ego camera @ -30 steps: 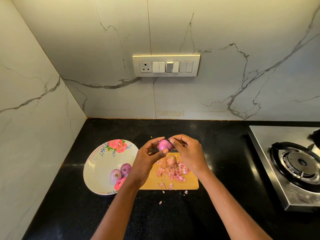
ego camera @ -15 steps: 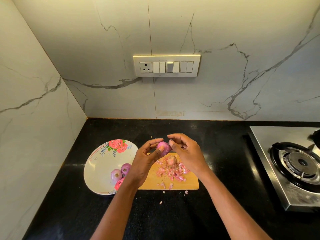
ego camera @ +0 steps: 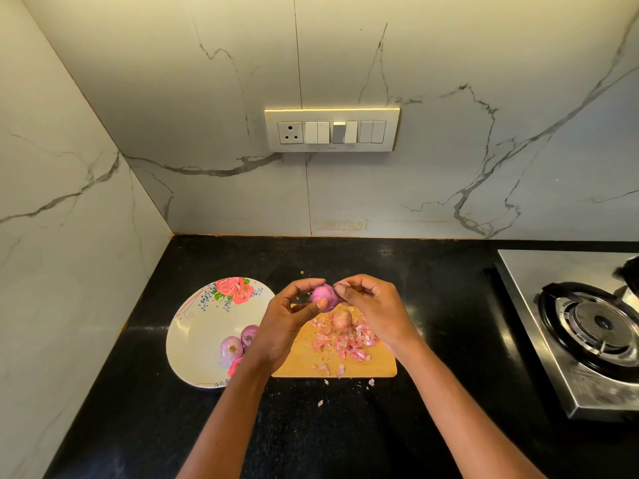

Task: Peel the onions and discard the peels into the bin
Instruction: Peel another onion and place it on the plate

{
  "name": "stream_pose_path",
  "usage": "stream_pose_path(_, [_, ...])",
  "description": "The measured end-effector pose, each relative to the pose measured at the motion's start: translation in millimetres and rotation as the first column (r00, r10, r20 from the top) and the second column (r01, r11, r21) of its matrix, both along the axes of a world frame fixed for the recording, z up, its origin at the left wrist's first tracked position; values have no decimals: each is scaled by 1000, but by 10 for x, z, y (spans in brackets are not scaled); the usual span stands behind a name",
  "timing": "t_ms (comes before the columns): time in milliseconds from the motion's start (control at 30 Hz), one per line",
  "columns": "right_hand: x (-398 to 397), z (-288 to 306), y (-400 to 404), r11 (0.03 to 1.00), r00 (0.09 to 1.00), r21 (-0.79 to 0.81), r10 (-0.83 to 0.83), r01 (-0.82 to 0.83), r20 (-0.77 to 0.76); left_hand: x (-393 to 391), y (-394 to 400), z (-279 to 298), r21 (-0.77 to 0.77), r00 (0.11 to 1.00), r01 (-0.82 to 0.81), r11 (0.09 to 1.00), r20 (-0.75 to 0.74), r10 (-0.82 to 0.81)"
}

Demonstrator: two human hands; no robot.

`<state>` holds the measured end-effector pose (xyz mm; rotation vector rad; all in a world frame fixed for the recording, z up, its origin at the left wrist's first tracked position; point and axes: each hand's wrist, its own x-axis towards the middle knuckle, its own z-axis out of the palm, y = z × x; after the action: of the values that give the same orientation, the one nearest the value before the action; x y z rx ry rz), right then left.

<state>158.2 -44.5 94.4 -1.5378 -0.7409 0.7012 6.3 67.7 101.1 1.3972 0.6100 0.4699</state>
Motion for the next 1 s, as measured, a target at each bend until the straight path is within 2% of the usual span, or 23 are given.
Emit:
stream_pose_path(233, [-81, -13, 20, 998, 997, -11, -63, 63, 55, 11, -1, -7, -9, 1000, 14, 1000, 4, -14])
stream_pose_path(400, [-89, 7, 16, 994, 969, -5, -102, 106, 224, 36, 28, 13, -41, 987, 109, 993, -117, -113])
stream_pose_path(567, [-135, 24, 29, 991, 919, 11, -126, 131, 374, 81, 22, 60, -107, 995, 27, 994, -94, -37])
stream_pose_path(767, [-88, 23, 42, 990, 948, -14, -130, 140, 291, 70, 7, 80, -165, 999, 26, 986, -19, -30])
stream_pose_path(933, [1, 41, 1, 999, 992, -18, 42, -40, 119, 59, 18, 64, -224, 1000, 23, 974, 12, -21])
stream_pose_path(1000, [5, 47, -5, 997, 990, -27, 71, -69, 120, 54, 24, 59, -233, 1000, 25, 972, 22, -21])
